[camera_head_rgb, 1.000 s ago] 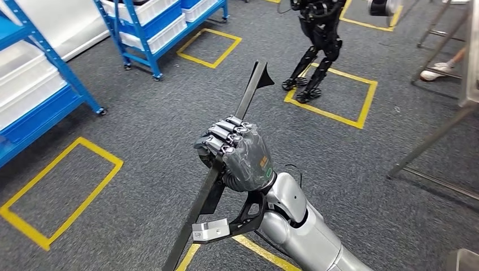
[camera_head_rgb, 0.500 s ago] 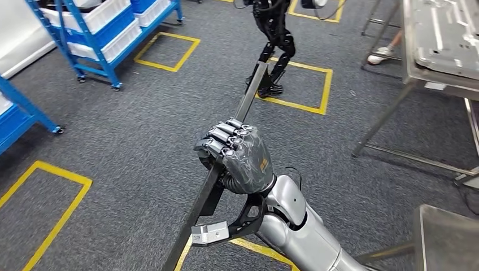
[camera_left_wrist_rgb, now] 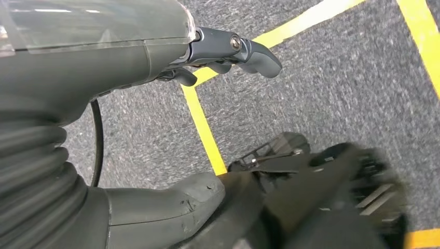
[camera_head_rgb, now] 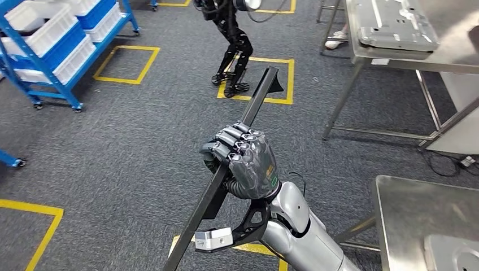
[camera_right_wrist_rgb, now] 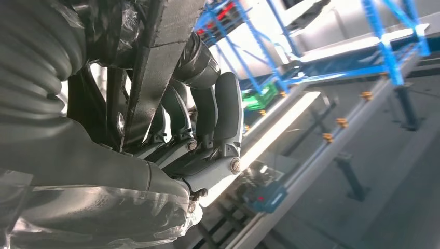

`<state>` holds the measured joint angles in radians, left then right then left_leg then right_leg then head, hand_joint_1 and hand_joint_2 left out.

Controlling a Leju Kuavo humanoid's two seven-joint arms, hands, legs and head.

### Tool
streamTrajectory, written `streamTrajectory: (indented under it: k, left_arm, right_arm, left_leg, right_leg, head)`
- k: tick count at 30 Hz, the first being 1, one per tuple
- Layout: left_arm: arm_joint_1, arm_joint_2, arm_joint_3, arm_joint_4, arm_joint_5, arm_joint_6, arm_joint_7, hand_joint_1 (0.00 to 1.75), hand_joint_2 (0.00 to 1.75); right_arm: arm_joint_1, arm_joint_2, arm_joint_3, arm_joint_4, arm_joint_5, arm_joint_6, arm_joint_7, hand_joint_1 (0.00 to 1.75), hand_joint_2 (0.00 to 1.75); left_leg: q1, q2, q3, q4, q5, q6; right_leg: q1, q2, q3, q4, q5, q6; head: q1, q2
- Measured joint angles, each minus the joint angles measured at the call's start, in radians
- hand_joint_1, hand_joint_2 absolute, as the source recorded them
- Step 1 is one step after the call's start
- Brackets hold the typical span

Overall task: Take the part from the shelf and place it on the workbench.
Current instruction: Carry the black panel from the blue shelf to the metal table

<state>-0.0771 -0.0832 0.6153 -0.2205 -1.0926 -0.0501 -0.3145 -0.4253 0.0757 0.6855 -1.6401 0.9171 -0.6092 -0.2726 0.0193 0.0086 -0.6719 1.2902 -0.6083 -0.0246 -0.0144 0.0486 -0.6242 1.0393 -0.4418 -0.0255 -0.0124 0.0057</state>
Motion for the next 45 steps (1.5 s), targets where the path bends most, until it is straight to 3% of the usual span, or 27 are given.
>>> streamTrajectory:
  k: [2,4,6,8,10,12,14,15,16,17,19,21,23,24,26,28,29,30,31,33,35,37,39,41,43,45]
  left_arm:
    - [-0.001,0.0,0.0,0.0,0.007,0.002,-0.001,0.0,1.75]
    - [-0.003,0.001,0.001,0.0,0.013,0.004,-0.004,0.0,1.75]
    - [-0.005,0.002,0.001,0.0,0.014,0.006,-0.006,0.0,1.75]
    - [-0.007,0.001,0.001,0.0,0.015,0.007,-0.007,0.0,1.75]
    - [-0.008,-0.001,0.001,0.0,0.015,0.008,-0.008,0.0,1.75]
    - [-0.008,-0.001,0.001,0.0,0.015,0.008,-0.009,0.0,1.75]
    - [-0.005,-0.001,0.001,0.0,0.015,0.008,-0.009,0.0,1.75]
    - [-0.005,-0.001,0.001,0.0,0.015,0.008,-0.009,0.0,1.75]
    - [-0.005,-0.001,0.001,0.0,0.015,0.008,-0.009,0.0,1.75]
    - [-0.006,-0.001,0.001,0.0,0.015,0.008,-0.009,0.0,1.75]
    - [-0.008,-0.002,0.001,0.0,0.015,0.008,-0.009,0.0,1.75]
    - [-0.009,-0.003,0.001,0.0,0.015,0.008,-0.009,0.0,1.75]
    - [-0.01,-0.003,0.001,0.0,0.016,0.008,-0.01,0.0,1.75]
    - [-0.012,-0.003,0.001,0.0,0.016,0.008,-0.01,0.0,1.75]
    - [-0.014,-0.003,0.001,0.0,0.016,0.008,-0.011,0.0,1.75]
    - [-0.012,-0.003,0.001,0.0,0.017,0.007,-0.012,0.0,1.75]
    - [-0.01,-0.004,0.002,0.0,0.018,0.006,-0.013,0.0,1.75]
    - [-0.009,-0.004,0.002,0.0,0.02,0.005,-0.014,0.0,1.75]
    - [-0.008,-0.004,0.002,0.0,0.021,0.005,-0.015,0.0,1.75]
    - [-0.01,-0.006,0.002,0.0,0.024,0.004,-0.017,0.0,1.75]
    - [-0.014,-0.008,0.003,0.0,0.026,0.003,-0.018,0.0,1.75]
    - [-0.018,-0.011,0.003,0.0,0.027,0.003,-0.02,0.0,1.75]
    - [-0.021,-0.015,0.005,0.0,0.03,0.003,-0.02,0.0,1.75]
    - [-0.025,-0.02,0.007,0.0,0.031,0.006,-0.021,0.0,1.75]
    - [-0.03,-0.022,0.009,0.0,0.032,0.008,-0.021,0.0,1.75]
    - [-0.03,-0.022,0.011,0.0,0.033,0.009,-0.021,0.0,1.75]
  right_arm:
    - [-0.001,0.0,0.0,0.0,0.0,0.003,0.0,1.75,1.75]
    - [-0.005,0.0,0.0,0.0,0.0,0.006,0.0,1.75,1.75]
    - [-0.007,0.0,0.0,-0.001,0.0,0.007,0.0,1.75,1.75]
    - [-0.008,0.0,0.0,-0.002,0.0,0.007,0.0,1.75,1.75]
    - [-0.009,-0.001,-0.001,-0.005,0.0,0.007,0.0,1.75,1.75]
    - [-0.012,-0.001,-0.002,-0.007,0.0,0.007,0.0,1.75,1.75]
    - [-0.011,-0.003,-0.002,-0.007,0.0,0.007,0.0,1.75,1.75]
    - [-0.01,-0.004,-0.002,-0.006,0.0,0.007,0.001,1.75,1.75]
    - [-0.009,-0.006,-0.002,-0.006,0.0,0.008,0.001,1.75,1.75]
    - [-0.009,-0.007,-0.002,-0.006,0.0,0.008,0.001,1.75,1.75]
    - [-0.011,-0.007,-0.001,-0.006,0.0,0.008,0.0,1.75,1.75]
    - [-0.013,-0.006,-0.001,-0.007,0.0,0.008,0.0,1.75,1.75]
    - [-0.013,-0.006,-0.001,-0.008,0.0,0.008,0.001,1.75,1.75]
    - [-0.013,-0.006,-0.002,-0.008,0.0,0.008,0.001,1.75,1.75]
    - [-0.015,-0.006,-0.001,-0.008,0.001,0.008,0.001,1.75,1.75]
    - [-0.017,-0.005,-0.001,-0.008,0.002,0.009,0.001,1.75,1.75]
    - [-0.017,-0.005,-0.001,-0.008,0.002,0.012,0.001,1.75,1.75]
    - [-0.017,-0.005,-0.001,-0.008,0.003,0.015,0.001,1.75,1.75]
    - [-0.018,-0.005,-0.001,-0.007,0.003,0.018,0.001,1.75,1.75]
    - [-0.021,-0.005,-0.001,-0.007,0.005,0.021,0.002,1.75,1.75]
    - [-0.029,-0.005,-0.001,-0.007,0.009,0.025,0.002,1.75,1.75]
    - [-0.038,-0.005,0.0,-0.007,0.014,0.029,0.005,1.75,1.75]
    - [-0.043,-0.005,-0.001,-0.006,0.017,0.031,0.008,1.75,1.75]
    - [-0.047,-0.006,-0.002,-0.006,0.018,0.031,0.01,1.75,1.75]
    - [-0.054,-0.007,-0.003,-0.006,0.018,0.03,0.01,1.75,1.75]
    - [-0.055,-0.008,-0.003,-0.005,0.017,0.03,0.01,1.75,1.75]
  left_leg:
    - [0.0,-0.015,0.038,-0.092,0.067,0.009]
    - [0.0,-0.063,0.092,-0.217,0.119,0.023]
    - [-0.003,-0.091,0.113,-0.267,0.126,0.031]
    - [-0.003,-0.072,0.117,-0.278,0.133,0.037]
    - [0.001,-0.045,0.121,-0.295,0.145,0.048]
    - [-0.001,-0.017,0.121,-0.303,0.152,0.056]
    - [-0.004,0.012,0.118,-0.302,0.152,0.058]
    - [-0.005,0.026,0.117,-0.301,0.151,0.057]
    - [-0.005,0.04,0.117,-0.3,0.151,0.057]
    - [-0.005,0.052,0.118,-0.299,0.149,0.055]
    - [-0.008,0.071,0.118,-0.29,0.141,0.047]
    - [-0.014,0.088,0.118,-0.282,0.134,0.037]
    - [-0.015,0.107,0.121,-0.281,0.131,0.027]
    - [-0.013,0.105,0.122,-0.278,0.126,0.022]
    - [-0.008,0.065,0.105,-0.23,0.087,0.012]
    - [-0.006,0.017,0.052,-0.107,0.019,0.006]
    - [-0.006,0.007,0.023,-0.043,-0.005,0.004]
    - [-0.006,0.003,0.004,-0.005,-0.012,0.005]
    - [-0.006,0.001,0.002,-0.003,0.001,0.006]
    - [-0.006,-0.013,0.044,-0.101,0.071,0.014]
    - [-0.005,-0.058,0.097,-0.222,0.119,0.023]
    - [-0.006,-0.081,0.116,-0.268,0.125,0.029]
    - [-0.007,-0.062,0.117,-0.276,0.131,0.037]
    - [-0.003,-0.038,0.119,-0.288,0.142,0.051]
    - [-0.003,-0.014,0.118,-0.293,0.147,0.059]
    - [-0.005,0.012,0.115,-0.292,0.147,0.061]
  right_leg:
    - [0.001,0.026,0.0,0.002,0.001,0.001]
    - [0.001,0.049,-0.002,0.004,0.004,0.006]
    - [-0.004,0.069,-0.009,0.003,0.01,0.019]
    - [-0.008,0.086,-0.016,0.0,0.017,0.034]
    - [-0.003,0.051,-0.03,0.025,-0.004,0.043]
    - [0.002,-0.011,-0.075,0.123,-0.066,0.046]
    - [0.001,-0.037,-0.126,0.24,-0.117,0.049]
    - [0.0,-0.042,-0.134,0.264,-0.12,0.051]
    - [-0.001,-0.046,-0.123,0.251,-0.104,0.052]
    - [-0.001,-0.055,-0.092,0.199,-0.075,0.052]
    - [0.005,-0.1,-0.016,0.063,-0.026,0.044]
    - [0.012,-0.125,0.015,-0.002,-0.014,0.031]
    - [0.014,-0.104,0.012,-0.004,-0.013,0.02]
    - [0.012,-0.094,0.011,-0.006,-0.01,0.015]
    - [0.006,-0.073,0.011,-0.011,-0.005,0.004]
    - [0.003,-0.05,0.01,-0.011,-0.002,-0.001]
    - [0.004,-0.038,0.009,-0.01,-0.001,-0.003]
    - [0.005,-0.024,0.008,-0.009,0.0,-0.003]
    - [0.005,-0.01,0.008,-0.007,0.0,-0.003]
    - [0.006,0.016,0.008,-0.004,0.0,-0.003]
    - [0.006,0.039,0.004,0.0,0.003,0.004]
    - [0.002,0.06,-0.005,0.0,0.009,0.016]
    - [-0.001,0.074,-0.011,-0.003,0.016,0.031]
    - [0.003,0.037,-0.023,0.018,-0.002,0.041]
    - [0.005,-0.021,-0.066,0.115,-0.062,0.045]
    - [0.002,-0.04,-0.117,0.231,-0.111,0.048]
  head:
    - [0.0,0.0]
    - [0.0,0.0]
    - [0.0,0.0]
    - [0.0,0.0]
    - [0.002,0.0]
    - [0.006,0.0]
    - [0.006,0.0]
    - [0.006,0.0]
    - [0.007,0.0]
    - [0.007,0.0]
    - [0.006,0.0]
    - [0.006,0.0]
    - [0.006,0.0]
    - [0.006,0.0]
    - [0.006,0.0]
    - [0.006,0.0]
    - [0.006,0.0]
    - [0.006,0.0]
    - [0.006,0.0]
    - [0.006,0.0]
    - [0.006,0.0]
    - [0.006,0.0]
    - [0.006,0.0]
    - [0.007,0.0]
    - [0.008,0.0]
    - [0.008,0.0]
